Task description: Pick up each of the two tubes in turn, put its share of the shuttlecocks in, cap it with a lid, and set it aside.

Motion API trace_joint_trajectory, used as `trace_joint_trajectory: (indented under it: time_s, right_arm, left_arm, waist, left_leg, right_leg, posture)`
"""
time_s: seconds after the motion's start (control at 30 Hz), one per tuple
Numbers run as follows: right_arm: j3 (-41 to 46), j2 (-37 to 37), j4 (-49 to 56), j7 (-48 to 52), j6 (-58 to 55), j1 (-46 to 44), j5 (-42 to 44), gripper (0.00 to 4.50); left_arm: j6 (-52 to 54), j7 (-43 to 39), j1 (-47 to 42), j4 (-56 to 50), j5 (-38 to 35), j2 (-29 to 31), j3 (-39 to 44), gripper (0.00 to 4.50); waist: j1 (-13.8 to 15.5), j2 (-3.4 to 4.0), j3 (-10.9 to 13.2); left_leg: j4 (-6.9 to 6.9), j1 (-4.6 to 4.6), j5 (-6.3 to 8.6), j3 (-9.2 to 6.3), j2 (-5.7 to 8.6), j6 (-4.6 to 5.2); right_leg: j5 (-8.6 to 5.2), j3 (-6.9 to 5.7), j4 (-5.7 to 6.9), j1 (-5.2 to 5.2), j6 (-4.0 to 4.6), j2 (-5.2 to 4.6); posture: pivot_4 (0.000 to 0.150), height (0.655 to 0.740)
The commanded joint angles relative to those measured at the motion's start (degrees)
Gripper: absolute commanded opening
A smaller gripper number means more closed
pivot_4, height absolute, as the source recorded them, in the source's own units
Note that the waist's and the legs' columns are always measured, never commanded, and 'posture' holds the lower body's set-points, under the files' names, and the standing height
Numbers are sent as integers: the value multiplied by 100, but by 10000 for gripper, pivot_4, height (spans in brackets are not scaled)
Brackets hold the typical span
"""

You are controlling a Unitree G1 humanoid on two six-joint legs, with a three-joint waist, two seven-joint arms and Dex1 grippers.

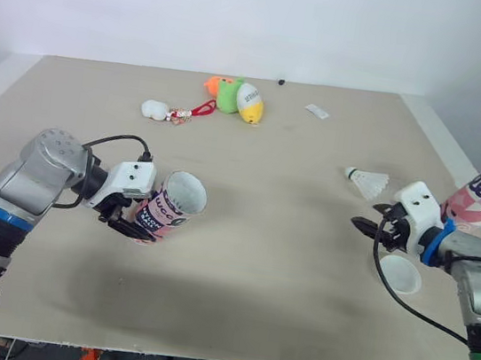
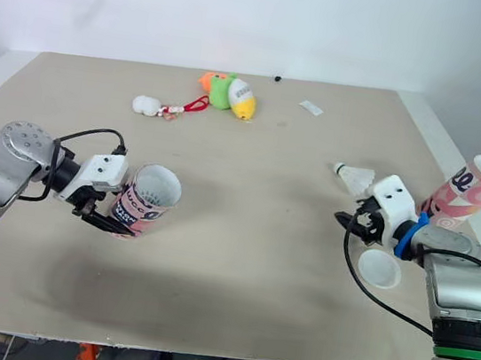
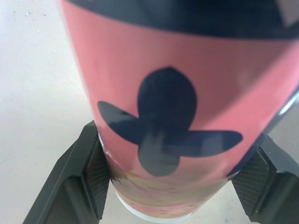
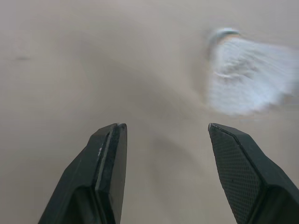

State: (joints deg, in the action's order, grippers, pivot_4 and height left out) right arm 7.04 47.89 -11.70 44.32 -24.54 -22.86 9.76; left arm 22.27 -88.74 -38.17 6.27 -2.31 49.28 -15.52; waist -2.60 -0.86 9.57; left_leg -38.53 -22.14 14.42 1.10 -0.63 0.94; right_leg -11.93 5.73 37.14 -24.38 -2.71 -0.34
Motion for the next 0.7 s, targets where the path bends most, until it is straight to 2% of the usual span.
trace_joint_trajectory:
  time_s: [0.03,0.2,0.47,0.6,0.63,0.67,0.7]
  right_arm:
    - [115,-202,-286,-241,176,-333,-5,30101]
    - [-115,-497,-1195,-333,448,-1035,-180,30101]
    - [-596,-1035,-3438,-653,1259,-2649,-792,30101]
    - [-642,-1246,-4238,-645,1709,-3175,-886,20739]
    - [-633,-1258,-4283,-606,1774,-3215,-883,16565]
    - [-624,-1263,-4326,-569,1835,-3244,-887,10558]
    - [-611,-1254,-4309,-527,1878,-3252,-881,9215]
  left_arm:
    - [-54,-3,53,164,133,-80,-313,32223]
    - [-53,-21,37,215,142,-71,-319,32223]
    - [-33,12,110,191,135,-23,-265,32223]
    - [-2,48,171,124,121,13,-223,32223]
    - [14,54,188,101,119,24,-213,32223]
    - [28,59,202,80,118,30,-206,32223]
    - [45,64,218,56,115,39,-199,32223]
  waist:
    - [-4,0,0]
    - [-11,0,0]
    - [-36,0,1]
    - [-39,0,1]
    - [-39,-1,1]
    - [-38,-1,1]
    - [-35,0,1]
  left_leg:
    - [-2,3,-1,2,0,0]
    - [-4,2,-2,14,1,0]
    - [-2,5,-1,42,2,0]
    - [-1,6,-1,43,1,0]
    - [0,6,-1,44,1,0]
    - [0,6,-1,42,0,0]
    - [0,5,-1,42,0,0]
  right_leg:
    - [1,3,0,2,0,0]
    - [6,21,-4,3,-9,-4]
    - [13,48,-11,1,-23,-4]
    - [13,51,-11,1,-23,-4]
    - [13,53,-11,0,-23,-5]
    - [15,51,-11,0,-27,-5]
    - [16,51,-11,0,-29,-5]
  posture:
    - [1500,7323]
    - [1500,7323]
    - [1500,7323]
    - [1500,7323]
    - [1500,7323]
    - [1500,7323]
    - [1500,7323]
